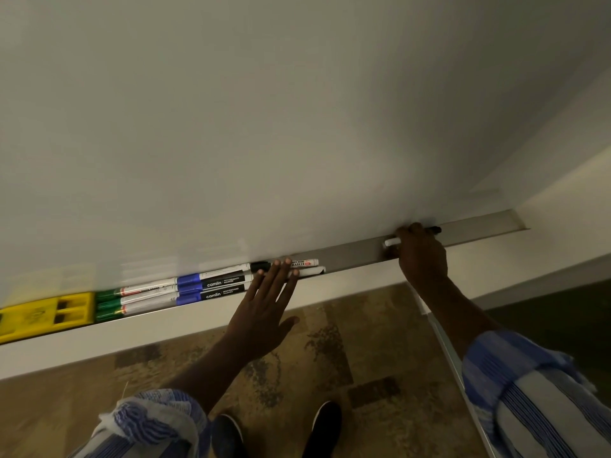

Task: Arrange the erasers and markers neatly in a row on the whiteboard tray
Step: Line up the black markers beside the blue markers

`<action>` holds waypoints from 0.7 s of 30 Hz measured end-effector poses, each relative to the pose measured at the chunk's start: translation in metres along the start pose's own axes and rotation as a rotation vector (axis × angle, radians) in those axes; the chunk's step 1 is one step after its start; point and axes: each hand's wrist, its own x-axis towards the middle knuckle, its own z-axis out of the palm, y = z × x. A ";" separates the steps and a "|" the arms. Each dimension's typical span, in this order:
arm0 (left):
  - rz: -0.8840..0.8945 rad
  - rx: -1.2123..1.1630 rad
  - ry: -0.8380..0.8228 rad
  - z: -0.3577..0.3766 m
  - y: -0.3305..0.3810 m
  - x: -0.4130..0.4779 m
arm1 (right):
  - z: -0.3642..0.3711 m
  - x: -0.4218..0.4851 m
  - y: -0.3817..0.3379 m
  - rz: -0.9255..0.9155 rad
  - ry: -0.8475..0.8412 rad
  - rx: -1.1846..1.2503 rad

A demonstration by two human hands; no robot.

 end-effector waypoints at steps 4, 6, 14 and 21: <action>0.001 0.004 -0.001 -0.001 0.000 0.000 | 0.006 -0.009 -0.025 -0.170 0.072 -0.032; -0.001 0.011 -0.001 -0.001 0.000 0.000 | 0.009 -0.013 -0.040 -0.246 0.089 -0.038; -0.023 -0.015 -0.024 -0.006 -0.003 -0.007 | -0.007 -0.032 -0.093 -0.319 0.291 0.274; -0.104 -0.229 0.054 -0.032 0.011 0.001 | -0.028 -0.054 -0.135 0.110 0.419 0.977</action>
